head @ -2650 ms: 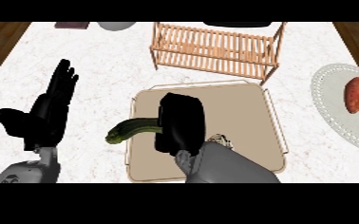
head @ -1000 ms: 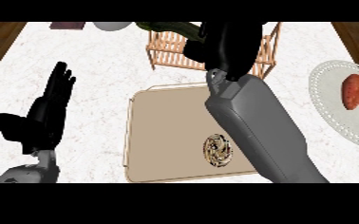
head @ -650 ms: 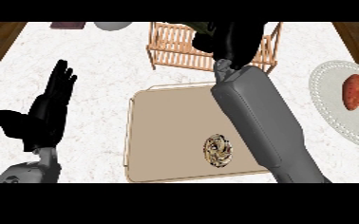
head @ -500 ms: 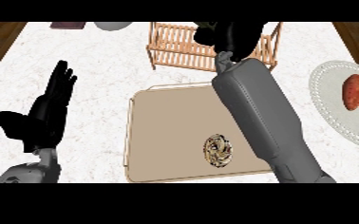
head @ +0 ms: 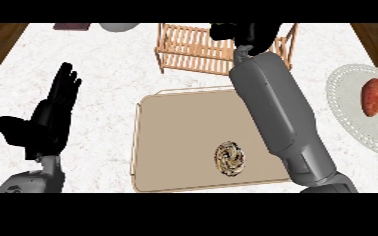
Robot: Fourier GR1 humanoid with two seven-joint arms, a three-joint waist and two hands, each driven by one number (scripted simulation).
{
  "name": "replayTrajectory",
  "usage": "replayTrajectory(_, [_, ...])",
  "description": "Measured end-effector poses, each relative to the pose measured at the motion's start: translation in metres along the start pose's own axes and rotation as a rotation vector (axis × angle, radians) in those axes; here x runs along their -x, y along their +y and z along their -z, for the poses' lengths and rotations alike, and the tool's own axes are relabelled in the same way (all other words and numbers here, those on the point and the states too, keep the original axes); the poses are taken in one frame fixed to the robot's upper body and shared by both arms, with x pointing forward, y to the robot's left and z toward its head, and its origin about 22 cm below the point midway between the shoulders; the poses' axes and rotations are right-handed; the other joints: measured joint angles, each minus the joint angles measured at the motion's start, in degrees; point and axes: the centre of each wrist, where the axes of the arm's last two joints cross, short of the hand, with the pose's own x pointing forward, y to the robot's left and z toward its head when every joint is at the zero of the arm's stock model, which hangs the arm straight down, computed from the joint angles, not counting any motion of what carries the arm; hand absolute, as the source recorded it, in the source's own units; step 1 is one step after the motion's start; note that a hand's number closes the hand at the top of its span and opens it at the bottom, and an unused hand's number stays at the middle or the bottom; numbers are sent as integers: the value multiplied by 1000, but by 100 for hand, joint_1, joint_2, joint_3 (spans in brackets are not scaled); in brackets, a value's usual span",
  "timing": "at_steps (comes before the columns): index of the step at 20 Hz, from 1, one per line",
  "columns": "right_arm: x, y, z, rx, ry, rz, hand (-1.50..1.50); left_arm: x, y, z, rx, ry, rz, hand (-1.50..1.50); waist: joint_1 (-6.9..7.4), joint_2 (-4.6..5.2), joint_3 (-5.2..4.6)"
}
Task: Pick the squash from the tray and place it in the tiered shelf
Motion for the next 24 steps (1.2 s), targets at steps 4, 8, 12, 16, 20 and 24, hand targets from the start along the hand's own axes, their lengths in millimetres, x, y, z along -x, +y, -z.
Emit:
replayTrajectory(4, [4,5,12,-29,0,37,-150,-4,1,0,-2,3,5,0,3,1,1])
replayTrajectory(8, [1,7,14,-34,-29,92,-150,3,-1,1,-4,5,6,0,-14,-3,0])
replayTrajectory(12, [-6,0,16,-4,-66,190,-150,1,-1,-2,-8,0,2,0,-15,-10,0])
replayTrajectory(16, [-18,-21,16,53,-70,265,-150,1,2,-2,-16,7,6,0,-87,-38,0])
replayTrajectory(20, [-11,-49,21,121,-34,305,-150,9,5,-5,-24,16,10,0,-163,-64,-2])
replayTrajectory(24, [3,-81,19,170,38,331,-150,8,7,-5,-38,23,12,0,-254,-96,-2])
